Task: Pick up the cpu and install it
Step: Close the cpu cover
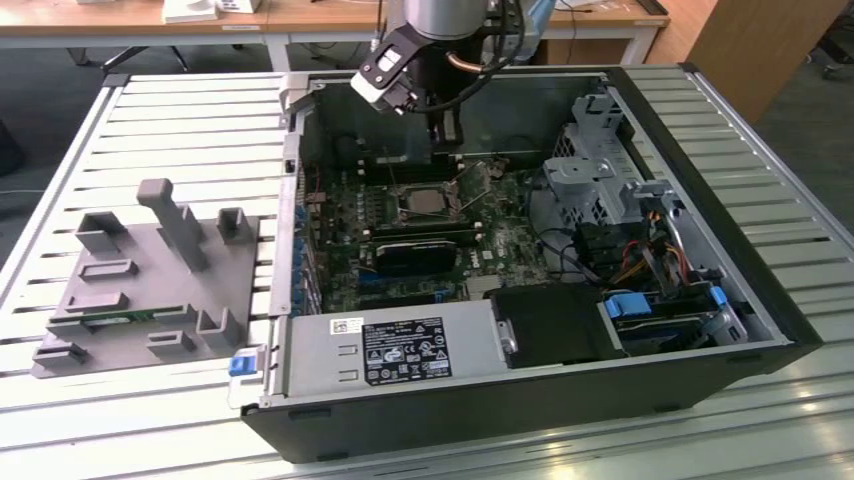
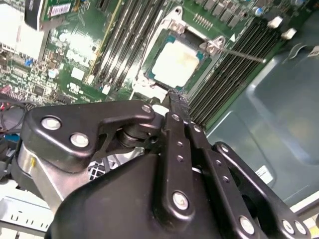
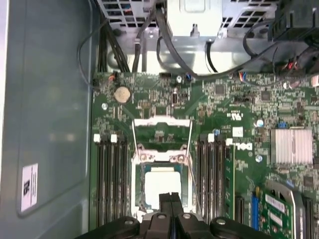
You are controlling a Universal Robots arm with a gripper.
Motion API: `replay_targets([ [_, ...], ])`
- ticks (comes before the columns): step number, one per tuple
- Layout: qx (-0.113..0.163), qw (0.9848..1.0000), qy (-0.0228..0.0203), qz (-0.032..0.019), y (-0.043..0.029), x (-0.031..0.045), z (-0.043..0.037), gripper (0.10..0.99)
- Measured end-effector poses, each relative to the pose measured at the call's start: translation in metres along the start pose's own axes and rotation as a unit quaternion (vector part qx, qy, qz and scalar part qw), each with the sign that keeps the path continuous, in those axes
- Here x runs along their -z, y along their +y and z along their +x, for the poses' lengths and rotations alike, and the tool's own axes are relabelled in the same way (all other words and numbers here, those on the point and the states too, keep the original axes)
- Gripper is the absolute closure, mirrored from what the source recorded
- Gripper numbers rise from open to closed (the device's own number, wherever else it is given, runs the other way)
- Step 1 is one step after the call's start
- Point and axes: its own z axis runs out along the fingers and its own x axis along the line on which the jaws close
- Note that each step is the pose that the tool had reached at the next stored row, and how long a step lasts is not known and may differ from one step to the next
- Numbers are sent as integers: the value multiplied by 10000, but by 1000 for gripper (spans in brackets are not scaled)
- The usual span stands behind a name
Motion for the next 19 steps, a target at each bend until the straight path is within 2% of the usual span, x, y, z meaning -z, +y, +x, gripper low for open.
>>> replay_targets([
  [6,1,10000,0,0,131,-16,1,980],
  [12,1,10000,-1,0,148,-26,1,980],
  [19,0,10000,0,0,214,-39,2,980],
])
